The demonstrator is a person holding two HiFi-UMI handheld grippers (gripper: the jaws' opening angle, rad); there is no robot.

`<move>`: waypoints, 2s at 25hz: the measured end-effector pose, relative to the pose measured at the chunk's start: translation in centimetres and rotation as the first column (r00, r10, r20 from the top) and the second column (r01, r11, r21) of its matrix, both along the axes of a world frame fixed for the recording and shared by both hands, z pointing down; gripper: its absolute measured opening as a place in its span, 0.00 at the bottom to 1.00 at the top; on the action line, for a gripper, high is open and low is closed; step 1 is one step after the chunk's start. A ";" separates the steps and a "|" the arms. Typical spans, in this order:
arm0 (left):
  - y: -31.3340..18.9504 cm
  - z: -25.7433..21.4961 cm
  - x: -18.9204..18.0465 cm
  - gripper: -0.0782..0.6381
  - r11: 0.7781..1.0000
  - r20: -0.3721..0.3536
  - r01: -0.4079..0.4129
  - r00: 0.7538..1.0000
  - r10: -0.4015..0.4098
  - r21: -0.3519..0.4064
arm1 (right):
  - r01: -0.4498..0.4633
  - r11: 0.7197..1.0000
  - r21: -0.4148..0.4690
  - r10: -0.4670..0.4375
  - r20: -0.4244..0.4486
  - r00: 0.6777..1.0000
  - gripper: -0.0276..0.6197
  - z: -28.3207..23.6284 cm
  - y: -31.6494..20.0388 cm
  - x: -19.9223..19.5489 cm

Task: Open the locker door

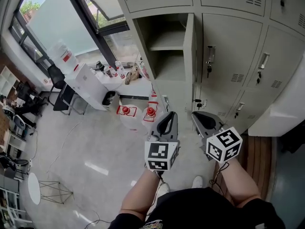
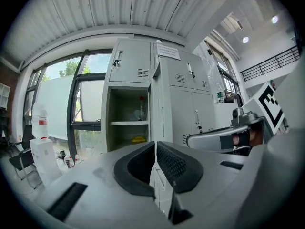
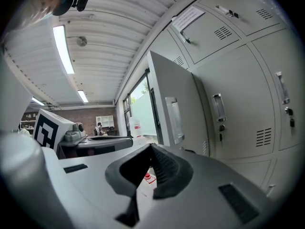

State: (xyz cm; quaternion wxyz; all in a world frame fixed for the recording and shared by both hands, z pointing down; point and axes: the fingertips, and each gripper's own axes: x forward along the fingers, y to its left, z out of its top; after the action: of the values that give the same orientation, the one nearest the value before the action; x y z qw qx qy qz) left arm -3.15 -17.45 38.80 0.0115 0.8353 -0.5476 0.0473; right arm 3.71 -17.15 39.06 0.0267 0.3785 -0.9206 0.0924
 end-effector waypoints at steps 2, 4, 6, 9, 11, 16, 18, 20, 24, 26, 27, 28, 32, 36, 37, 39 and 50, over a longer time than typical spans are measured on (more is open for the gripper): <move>0.3 0.0 -1.5 0.15 1.000 0.001 -0.011 1.000 0.011 -0.001 | -0.015 1.000 0.000 0.015 0.001 1.000 0.13 -0.1 0.2 -1.3; 0.8 0.0 -3.1 0.15 1.000 0.001 -0.025 1.000 0.025 -0.001 | -0.034 0.999 -0.001 0.034 0.002 0.999 0.13 -0.1 0.6 -2.6; 1.3 0.1 -4.5 0.14 0.999 -0.002 -0.039 0.999 0.039 -0.001 | -0.051 0.999 0.001 0.051 -0.003 0.999 0.13 0.0 1.1 -3.8; 2.3 0.3 -6.3 0.15 0.998 -0.013 -0.060 0.998 0.060 -0.003 | -0.077 0.997 0.005 0.077 -0.015 0.997 0.13 0.2 2.3 -5.5; 3.2 0.5 -7.3 0.14 0.997 -0.022 -0.077 0.997 0.077 -0.003 | -0.094 0.996 0.005 0.094 -0.023 0.995 0.13 0.4 3.2 -6.5; 5.1 0.9 -9.7 0.14 0.994 -0.044 -0.111 0.993 0.111 -0.014 | -0.137 0.991 0.001 0.137 -0.032 0.990 0.13 0.6 5.3 -8.6; 5.6 1.0 -10.4 0.14 0.992 -0.042 -0.129 0.991 0.128 -0.014 | -0.156 0.988 0.002 0.156 -0.032 0.987 0.13 0.7 5.8 -9.2; 6.2 1.3 -11.1 0.14 0.989 -0.038 -0.144 0.989 0.144 -0.017 | -0.176 0.984 -0.002 0.175 -0.031 0.984 0.13 1.0 6.4 -9.7; 7.0 1.7 -12.2 0.14 0.986 -0.039 -0.166 0.985 0.166 -0.015 | -0.210 0.978 -0.009 0.210 -0.029 0.977 0.13 1.7 7.5 -10.4; 7.2 1.9 -12.5 0.14 0.984 -0.036 -0.180 0.983 0.179 -0.013 | -0.227 0.974 -0.010 0.227 -0.028 0.974 0.13 2.0 7.9 -10.5; 7.4 2.0 -12.6 0.14 0.982 -0.037 -0.187 0.982 0.186 -0.013 | -0.236 0.972 -0.011 0.235 -0.027 0.972 0.13 2.1 8.1 -10.6; 7.5 2.1 -12.7 0.14 0.981 -0.038 -0.193 0.981 0.193 -0.013 | -0.244 0.970 -0.011 0.243 -0.027 0.970 0.13 2.2 8.4 -10.7; 8.0 2.1 -12.8 0.14 0.976 -0.046 -0.217 0.975 0.216 -0.010 | -0.270 0.963 -0.006 0.270 -0.029 0.963 0.13 2.2 9.1 -10.7; 8.6 2.3 -12.7 0.14 0.971 -0.048 -0.239 0.970 0.238 -0.006 | -0.288 0.957 0.000 0.288 -0.031 0.957 0.13 2.3 9.9 -10.8; 8.7 2.4 -12.8 0.14 0.970 -0.049 -0.242 0.969 0.242 -0.006 | -0.292 0.956 0.002 0.292 -0.032 0.956 0.13 2.3 10.1 -10.8; 8.8 2.4 -12.8 0.14 0.969 -0.056 -0.245 0.968 0.245 -0.006 | -0.297 0.955 0.002 0.297 -0.036 0.954 0.13 2.4 10.2 -10.9; 8.8 2.2 -13.2 0.14 0.968 -0.063 -0.253 0.966 0.252 0.000 | -0.296 0.955 0.009 0.296 -0.052 0.954 0.13 2.2 10.2 -11.5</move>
State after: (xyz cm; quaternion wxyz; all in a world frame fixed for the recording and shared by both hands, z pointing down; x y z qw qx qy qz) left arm -16.33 -8.68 41.02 0.0257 0.8993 -0.4360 0.0246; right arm -7.78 -6.90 41.29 0.0366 0.5144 -0.8526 0.0848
